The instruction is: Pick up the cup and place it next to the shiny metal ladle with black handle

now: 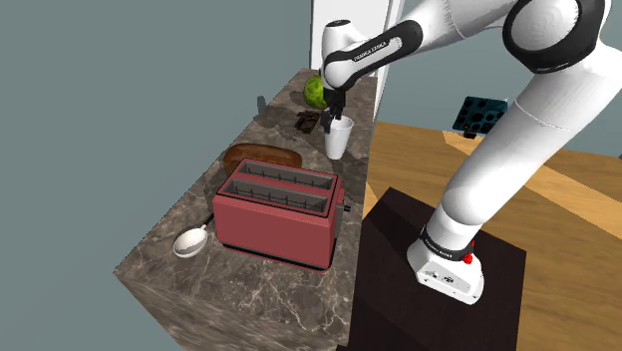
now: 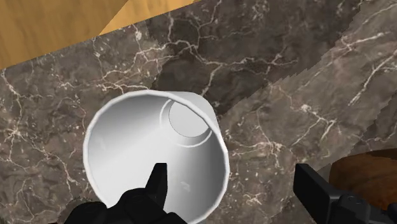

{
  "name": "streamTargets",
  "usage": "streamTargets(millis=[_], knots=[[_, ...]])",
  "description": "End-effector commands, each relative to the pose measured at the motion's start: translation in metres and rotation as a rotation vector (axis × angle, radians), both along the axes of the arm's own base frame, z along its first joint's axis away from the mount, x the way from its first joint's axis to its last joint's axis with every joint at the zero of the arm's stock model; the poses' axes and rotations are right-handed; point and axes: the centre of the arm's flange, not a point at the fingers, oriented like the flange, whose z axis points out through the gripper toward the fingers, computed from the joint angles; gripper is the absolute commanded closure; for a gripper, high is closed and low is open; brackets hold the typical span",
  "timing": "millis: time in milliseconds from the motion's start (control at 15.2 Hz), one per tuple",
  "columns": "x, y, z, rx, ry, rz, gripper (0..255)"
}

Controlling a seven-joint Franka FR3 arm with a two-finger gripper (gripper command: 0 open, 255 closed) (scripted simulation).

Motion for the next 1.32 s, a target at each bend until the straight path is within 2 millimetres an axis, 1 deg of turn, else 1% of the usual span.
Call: streamTargets(millis=[0, 264, 330, 858, 924, 1254], knots=[[0.005, -0.003, -0.010, 0.000, -0.003, 0.000, 0], [0.006, -0.006, -0.031, 0.000, -0.003, 0.000, 0], [0.006, -0.007, -0.039, 0.000, -0.003, 0.000, 0], [0.006, -0.007, -0.039, 0.000, -0.003, 0.000, 0], [0.006, -0.007, -0.039, 0.000, -0.003, 0.000, 255], [0.006, -0.007, -0.039, 0.000, -0.003, 0.000, 255]])
